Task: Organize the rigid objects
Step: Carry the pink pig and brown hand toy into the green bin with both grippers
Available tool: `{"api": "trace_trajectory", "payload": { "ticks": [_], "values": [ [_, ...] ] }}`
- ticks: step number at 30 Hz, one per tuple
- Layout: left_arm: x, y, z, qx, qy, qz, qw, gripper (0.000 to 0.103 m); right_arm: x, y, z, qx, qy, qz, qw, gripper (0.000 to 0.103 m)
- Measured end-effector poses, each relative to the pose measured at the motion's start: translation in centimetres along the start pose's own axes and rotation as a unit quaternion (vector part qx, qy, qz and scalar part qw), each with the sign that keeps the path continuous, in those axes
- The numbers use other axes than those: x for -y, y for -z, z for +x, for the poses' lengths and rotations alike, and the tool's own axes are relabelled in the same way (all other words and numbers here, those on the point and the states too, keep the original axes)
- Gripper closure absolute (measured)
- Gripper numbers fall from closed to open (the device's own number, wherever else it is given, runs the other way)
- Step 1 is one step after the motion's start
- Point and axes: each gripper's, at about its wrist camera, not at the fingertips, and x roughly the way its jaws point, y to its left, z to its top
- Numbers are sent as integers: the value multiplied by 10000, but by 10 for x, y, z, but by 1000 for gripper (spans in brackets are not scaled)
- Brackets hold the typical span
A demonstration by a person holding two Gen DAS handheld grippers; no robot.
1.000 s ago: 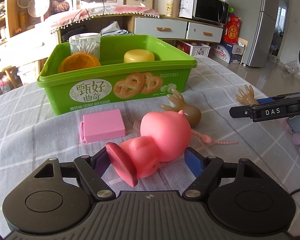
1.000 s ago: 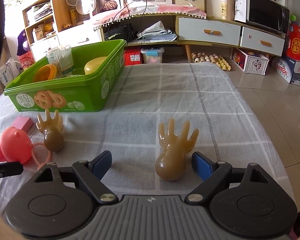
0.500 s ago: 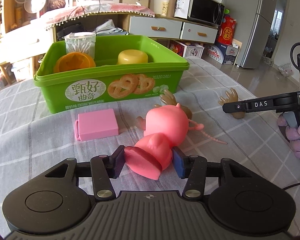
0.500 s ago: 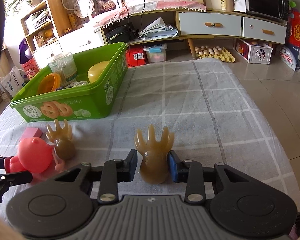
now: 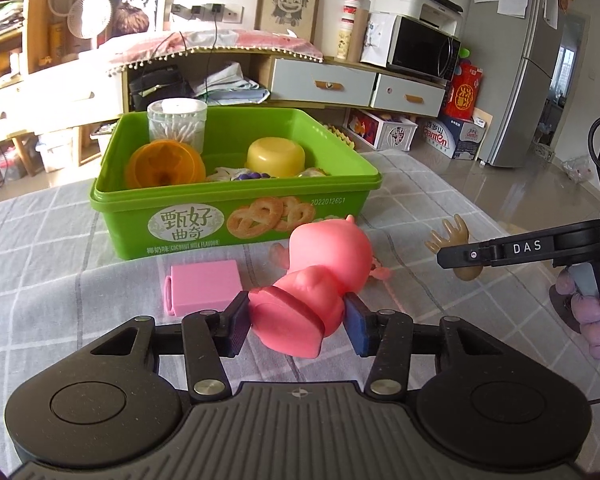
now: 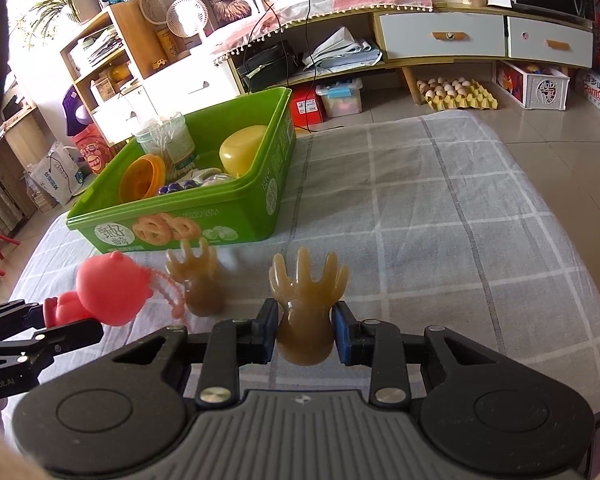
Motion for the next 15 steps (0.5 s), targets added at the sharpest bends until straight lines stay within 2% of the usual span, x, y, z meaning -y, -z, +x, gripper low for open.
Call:
{"api": "trace_trajectory", "payload": {
  "ticks": [10, 15],
  "values": [
    [-8, -22, -17, 173, -209, -393, 9989, 54, -15, -14, -19, 106, -751, 404, 9963, 96],
    [-16, -40, -24, 254, -423, -656, 9966, 54, -25, -24, -20, 167, -869, 520, 9947, 96]
  ]
}}
